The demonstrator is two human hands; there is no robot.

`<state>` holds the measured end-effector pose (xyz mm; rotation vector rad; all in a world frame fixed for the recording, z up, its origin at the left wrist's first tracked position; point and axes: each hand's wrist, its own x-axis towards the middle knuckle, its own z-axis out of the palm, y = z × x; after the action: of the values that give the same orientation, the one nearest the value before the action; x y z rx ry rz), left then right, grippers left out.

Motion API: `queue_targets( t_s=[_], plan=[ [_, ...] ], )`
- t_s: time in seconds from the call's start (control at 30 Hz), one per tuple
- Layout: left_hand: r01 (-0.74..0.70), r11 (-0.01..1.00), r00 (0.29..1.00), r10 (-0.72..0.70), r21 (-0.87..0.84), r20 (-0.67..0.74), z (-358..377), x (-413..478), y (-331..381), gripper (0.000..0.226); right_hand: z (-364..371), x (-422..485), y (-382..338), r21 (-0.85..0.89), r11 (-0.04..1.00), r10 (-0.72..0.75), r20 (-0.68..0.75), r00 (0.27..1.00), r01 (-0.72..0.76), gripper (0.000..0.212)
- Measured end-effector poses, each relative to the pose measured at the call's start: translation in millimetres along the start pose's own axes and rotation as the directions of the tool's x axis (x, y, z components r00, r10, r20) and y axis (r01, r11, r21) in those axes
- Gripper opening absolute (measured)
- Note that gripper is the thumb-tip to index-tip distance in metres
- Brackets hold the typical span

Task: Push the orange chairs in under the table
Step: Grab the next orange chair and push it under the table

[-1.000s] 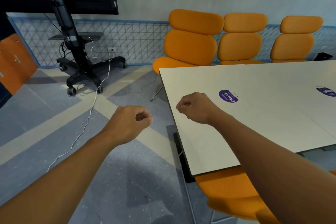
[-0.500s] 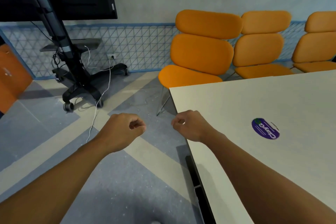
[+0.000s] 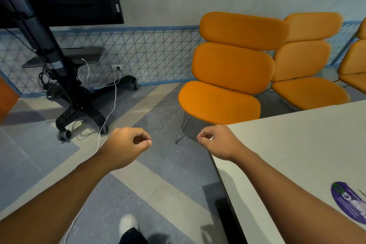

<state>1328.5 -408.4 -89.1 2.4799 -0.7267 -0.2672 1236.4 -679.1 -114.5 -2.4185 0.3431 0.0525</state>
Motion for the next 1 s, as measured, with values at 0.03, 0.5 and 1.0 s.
queue_targets(
  t_s=[0.03,0.5,1.0],
  plan=[
    [-0.008,1.000,1.000,0.008,-0.001,0.015,-6.2,24.2,-12.2,0.003,2.6,22.7,-2.1,0.000,1.000,0.010,-0.006,1.000,-0.010,0.018],
    [-0.166,0.985,0.981,0.169,-0.038,0.096,-111.4,321.7,-123.8,0.004,-7.8,298.6,-65.2,-0.024,0.979,0.198,-0.081,0.977,-0.201,0.015],
    [-0.313,0.949,0.938,0.317,-0.051,0.138,-114.9,647.7,-89.5,0.004,-95.0,561.4,-16.8,0.002,0.954,0.292,-0.236,0.927,-0.300,0.017]
  ],
)
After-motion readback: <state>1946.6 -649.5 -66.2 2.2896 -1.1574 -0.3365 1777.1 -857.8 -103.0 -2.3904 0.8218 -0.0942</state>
